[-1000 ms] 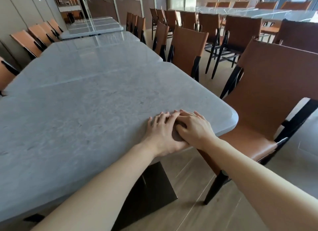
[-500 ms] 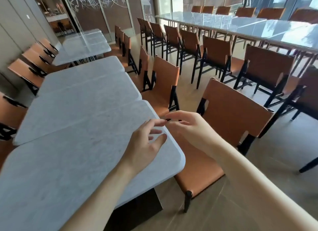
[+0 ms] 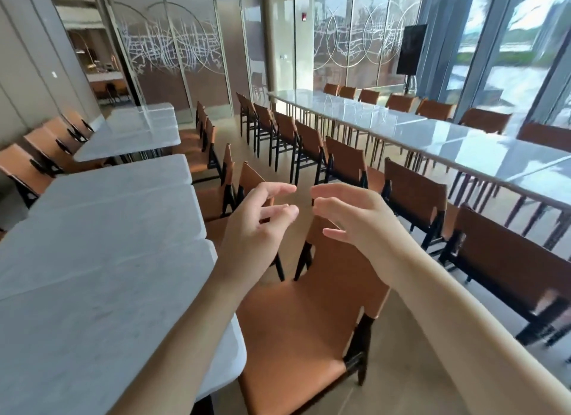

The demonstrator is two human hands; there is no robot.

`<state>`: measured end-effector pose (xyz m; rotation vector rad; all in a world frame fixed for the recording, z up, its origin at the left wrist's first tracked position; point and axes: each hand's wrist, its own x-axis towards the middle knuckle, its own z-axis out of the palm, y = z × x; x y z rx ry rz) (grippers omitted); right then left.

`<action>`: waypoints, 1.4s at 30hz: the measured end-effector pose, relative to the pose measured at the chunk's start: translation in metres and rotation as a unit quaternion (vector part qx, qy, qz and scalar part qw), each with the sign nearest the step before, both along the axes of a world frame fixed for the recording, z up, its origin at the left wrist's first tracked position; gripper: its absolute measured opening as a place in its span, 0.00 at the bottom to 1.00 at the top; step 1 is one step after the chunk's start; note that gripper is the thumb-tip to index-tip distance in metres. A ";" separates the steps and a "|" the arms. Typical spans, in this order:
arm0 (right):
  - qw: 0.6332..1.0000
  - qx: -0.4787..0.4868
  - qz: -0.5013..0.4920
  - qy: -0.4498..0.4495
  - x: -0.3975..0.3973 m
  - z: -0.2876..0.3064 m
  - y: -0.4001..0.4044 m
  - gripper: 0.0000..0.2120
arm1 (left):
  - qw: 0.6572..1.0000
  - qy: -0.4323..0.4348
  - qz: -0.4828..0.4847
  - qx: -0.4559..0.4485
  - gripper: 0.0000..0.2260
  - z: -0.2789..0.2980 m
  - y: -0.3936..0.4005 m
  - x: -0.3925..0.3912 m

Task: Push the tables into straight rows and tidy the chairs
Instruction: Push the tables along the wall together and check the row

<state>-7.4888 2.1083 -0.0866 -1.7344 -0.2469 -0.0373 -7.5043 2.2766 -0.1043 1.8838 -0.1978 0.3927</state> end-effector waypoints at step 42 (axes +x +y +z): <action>0.978 -0.021 0.205 0.026 0.413 0.004 -0.240 0.12 | 0.975 -0.006 0.219 -0.048 0.09 -0.003 -0.279 0.350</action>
